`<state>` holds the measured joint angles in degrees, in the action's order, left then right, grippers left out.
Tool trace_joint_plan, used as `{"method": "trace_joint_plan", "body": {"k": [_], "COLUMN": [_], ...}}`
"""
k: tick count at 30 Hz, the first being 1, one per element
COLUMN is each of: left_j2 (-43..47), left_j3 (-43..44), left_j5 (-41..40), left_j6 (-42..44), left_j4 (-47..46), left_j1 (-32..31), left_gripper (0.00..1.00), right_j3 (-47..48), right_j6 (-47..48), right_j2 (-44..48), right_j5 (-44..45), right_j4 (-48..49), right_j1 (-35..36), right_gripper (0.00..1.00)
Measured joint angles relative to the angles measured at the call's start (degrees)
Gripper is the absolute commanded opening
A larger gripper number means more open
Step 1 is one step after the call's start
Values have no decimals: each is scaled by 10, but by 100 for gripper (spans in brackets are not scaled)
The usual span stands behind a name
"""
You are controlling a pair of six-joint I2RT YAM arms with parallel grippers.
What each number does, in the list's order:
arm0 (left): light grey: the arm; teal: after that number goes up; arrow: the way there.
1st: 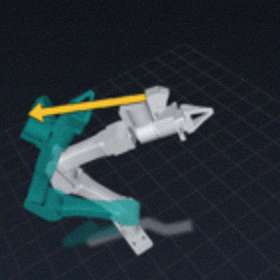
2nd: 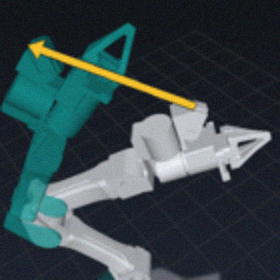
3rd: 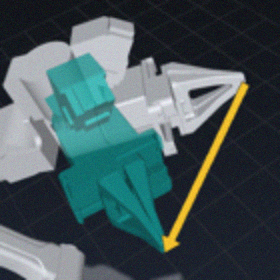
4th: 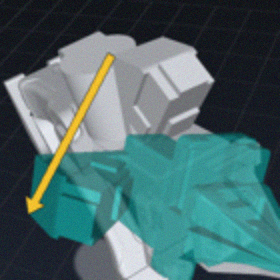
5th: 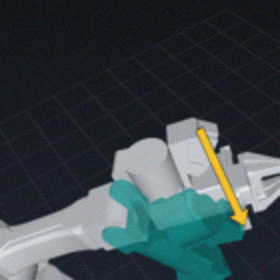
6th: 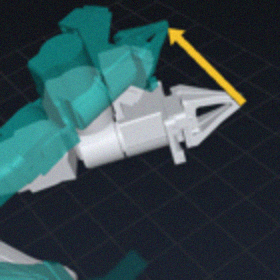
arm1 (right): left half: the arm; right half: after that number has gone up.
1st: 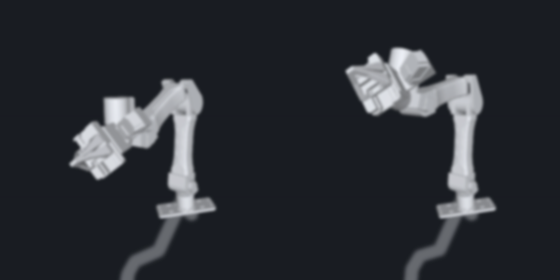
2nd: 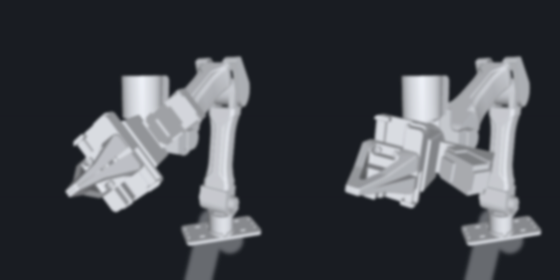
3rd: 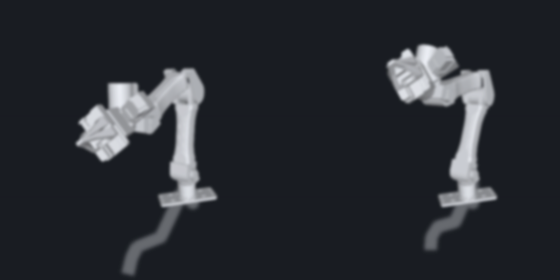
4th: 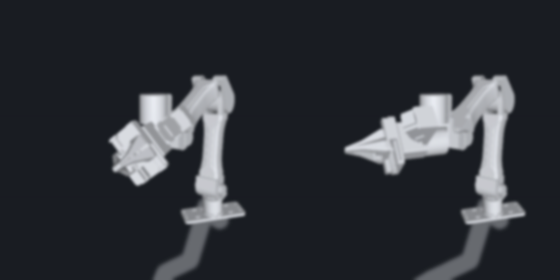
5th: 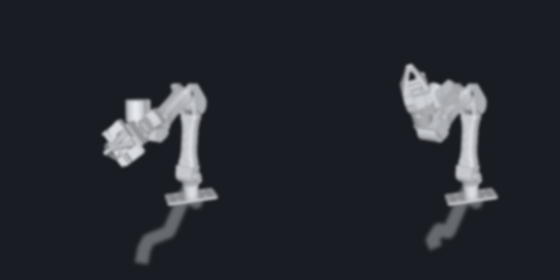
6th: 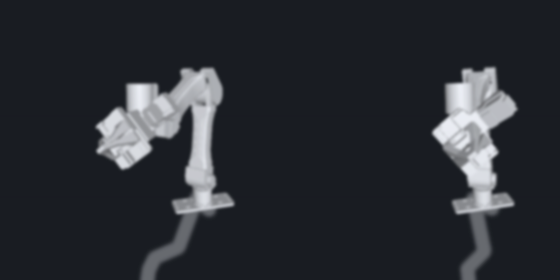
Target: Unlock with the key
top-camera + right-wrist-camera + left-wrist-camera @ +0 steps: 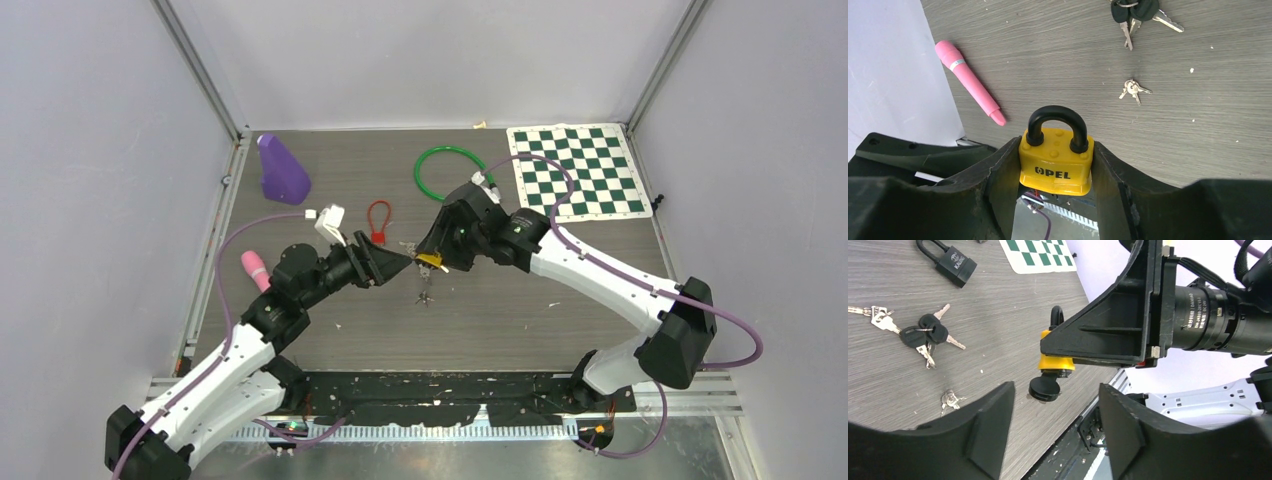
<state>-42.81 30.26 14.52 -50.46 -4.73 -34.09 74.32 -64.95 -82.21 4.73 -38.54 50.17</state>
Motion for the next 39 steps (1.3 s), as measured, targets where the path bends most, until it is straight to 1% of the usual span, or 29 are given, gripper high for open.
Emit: {"method": "trace_joint_plan", "body": {"k": [3,6,11,15,17,19,22,27,29,33,37,39], "left_j2": [-1,-7,-20,-34,-40,-43,-42,-10,16,56,52,40], "left_j3": [-7,-9,-11,-11,-14,-18,-26,-48,-63,-98,-109,-109], "left_j5": [0,-2,-2,7,13,18,21,8,-5,-36,-64,-81], "left_j6": [0,-1,-2,-7,-11,-16,-17,1,6,16,19,26], "left_j4": [-1,-3,-22,-43,-55,-61,-63,-55,-53,-53,-58,-70], "left_j1": [0,0,0,0,0,0,0,-14,-33,-76,-103,-117], "left_gripper": [71,65,64,58,60,66,69,69,67,57,51,46], "right_j3": [0,0,-3,-5,-6,-8,-10,-12,-12,-12,-12,-12], "right_j6": [-4,-7,-10,-12,-12,-12,-12,-16,-17,-23,-31,-34], "right_j2": [0,0,1,2,2,2,2,3,5,16,20,20], "right_j5": [-2,-9,-14,-18,-19,-21,-21,-20,-19,-17,-18,-19], "right_j4": [-8,-8,-8,-9,-8,-8,-8,-9,-10,-13,-16,-17], "right_j1": [-2,-2,-2,-2,-2,-2,-2,-2,-2,-4,-4,-4], "right_gripper": [5,5,5,5,5,5,5,5,5,5,5,5]}}
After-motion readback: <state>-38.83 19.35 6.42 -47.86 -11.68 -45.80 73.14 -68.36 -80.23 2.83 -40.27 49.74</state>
